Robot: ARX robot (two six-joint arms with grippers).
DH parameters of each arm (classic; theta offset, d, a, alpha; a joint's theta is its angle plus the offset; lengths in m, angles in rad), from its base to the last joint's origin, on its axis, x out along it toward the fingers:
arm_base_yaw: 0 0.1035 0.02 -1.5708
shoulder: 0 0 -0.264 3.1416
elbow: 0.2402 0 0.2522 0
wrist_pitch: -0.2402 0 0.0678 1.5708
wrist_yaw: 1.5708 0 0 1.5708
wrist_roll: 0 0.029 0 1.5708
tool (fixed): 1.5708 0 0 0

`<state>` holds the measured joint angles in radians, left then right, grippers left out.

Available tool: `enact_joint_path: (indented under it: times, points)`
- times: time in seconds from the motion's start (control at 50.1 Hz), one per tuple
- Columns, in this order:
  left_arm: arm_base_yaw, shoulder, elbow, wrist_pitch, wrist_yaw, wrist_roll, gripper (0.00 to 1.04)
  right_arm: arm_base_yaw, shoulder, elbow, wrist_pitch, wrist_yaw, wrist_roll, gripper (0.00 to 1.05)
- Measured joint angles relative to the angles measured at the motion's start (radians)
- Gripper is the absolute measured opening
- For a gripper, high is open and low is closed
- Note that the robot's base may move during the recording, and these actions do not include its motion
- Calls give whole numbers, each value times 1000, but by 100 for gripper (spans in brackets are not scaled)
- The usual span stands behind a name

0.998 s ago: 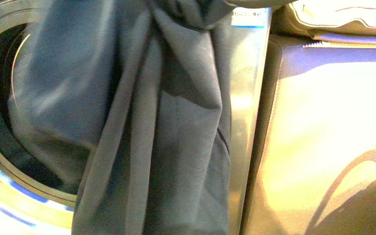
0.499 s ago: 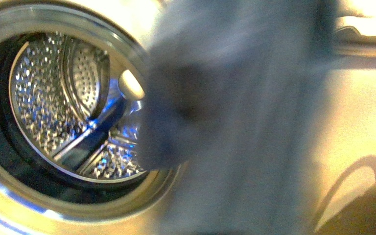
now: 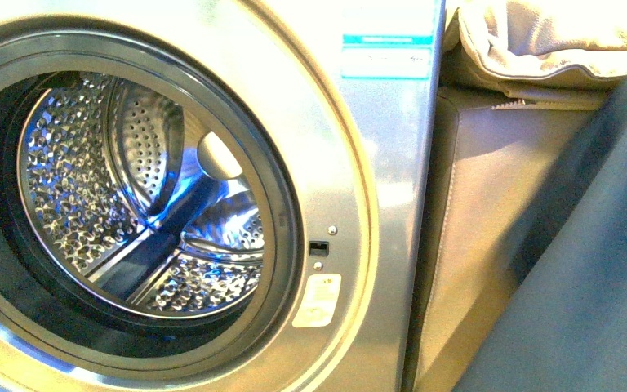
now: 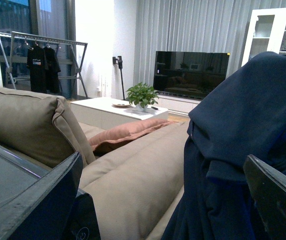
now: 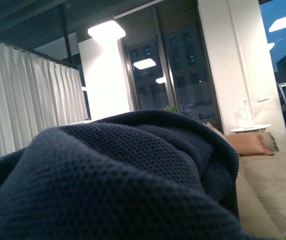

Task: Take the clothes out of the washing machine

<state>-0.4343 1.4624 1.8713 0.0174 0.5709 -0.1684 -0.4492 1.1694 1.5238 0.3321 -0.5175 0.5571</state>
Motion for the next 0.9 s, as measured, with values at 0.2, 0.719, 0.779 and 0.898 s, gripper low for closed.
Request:
enact_joint_path:
  times: [0.2, 0.719, 0.779, 0.898]
  points:
    - [0, 0, 0, 0, 0, 0, 98, -206, 8, 37, -11, -90, 20, 7]
    - [0, 0, 0, 0, 0, 0, 98, -305, 56, -518, -275, -156, -370, 7]
    - [0, 0, 0, 0, 0, 0, 98, -292, 84, -593, -271, -134, -414, 7]
    - [0, 0, 1, 0, 0, 0, 98, -248, 169, -772, -218, -74, -501, 7]
